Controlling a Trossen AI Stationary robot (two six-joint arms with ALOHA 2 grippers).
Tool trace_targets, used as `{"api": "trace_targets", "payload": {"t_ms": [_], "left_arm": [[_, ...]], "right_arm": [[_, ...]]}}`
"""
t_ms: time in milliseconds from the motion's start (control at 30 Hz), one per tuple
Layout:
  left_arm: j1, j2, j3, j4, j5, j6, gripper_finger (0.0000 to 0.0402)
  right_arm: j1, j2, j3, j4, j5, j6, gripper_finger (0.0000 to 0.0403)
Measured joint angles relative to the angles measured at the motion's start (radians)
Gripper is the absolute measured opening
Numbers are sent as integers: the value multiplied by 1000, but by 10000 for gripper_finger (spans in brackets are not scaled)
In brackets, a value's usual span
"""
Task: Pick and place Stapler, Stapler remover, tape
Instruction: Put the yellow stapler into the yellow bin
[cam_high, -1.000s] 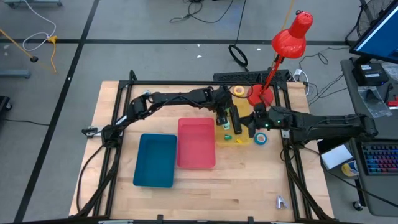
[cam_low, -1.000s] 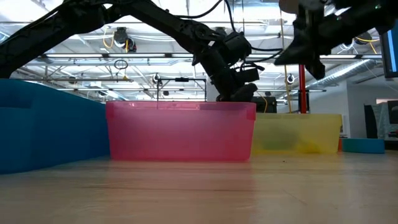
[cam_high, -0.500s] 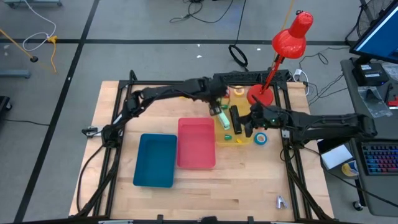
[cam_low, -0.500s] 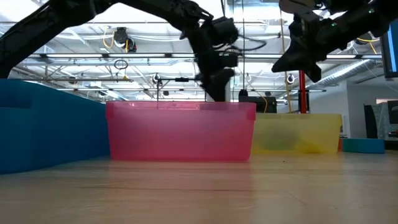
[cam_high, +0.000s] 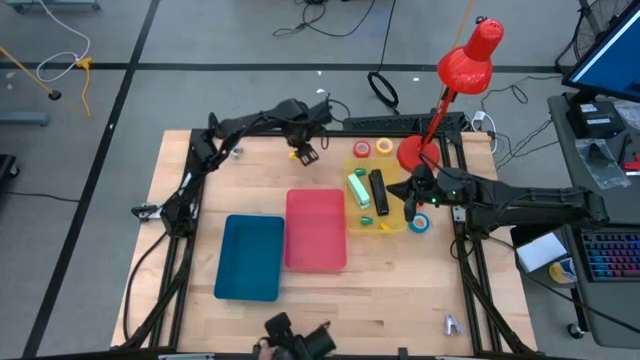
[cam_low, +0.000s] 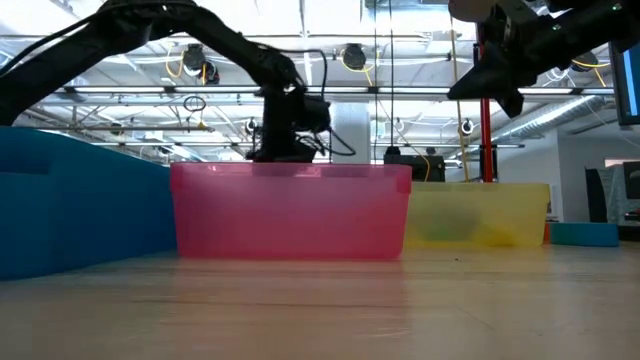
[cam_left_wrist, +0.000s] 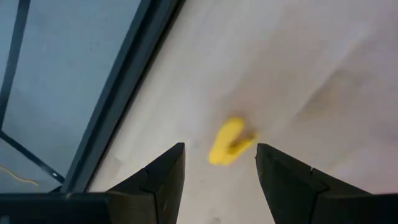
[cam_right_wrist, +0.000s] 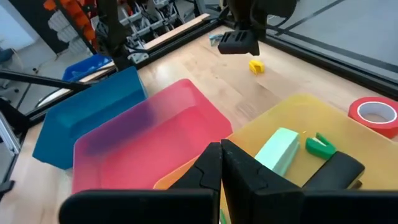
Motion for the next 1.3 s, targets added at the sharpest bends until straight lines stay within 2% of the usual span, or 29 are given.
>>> {"api": "trace_targets", "payload": {"t_ms": [233, 533, 733, 900, 1100, 1300], "left_arm": [[32, 1, -31, -24, 38, 136, 198], [34, 0, -31, -192, 75, 212, 198], [40, 1, -31, -184, 153, 231, 198], [41, 0, -31, -142, 157, 266, 198], [44, 1, -31, -62, 159, 318, 198], [45, 1, -31, -55, 159, 398, 198]], "right_arm": [[0, -1, 0, -4, 21, -38, 8], [0, -68, 0, -75, 95, -101, 61], [0, -170, -1, -188, 104, -97, 91], [0, -241, -1, -210, 102, -95, 108], [0, -269, -1, -218, 102, -95, 130], [0, -269, -1, -268, 105, -71, 152]]}}
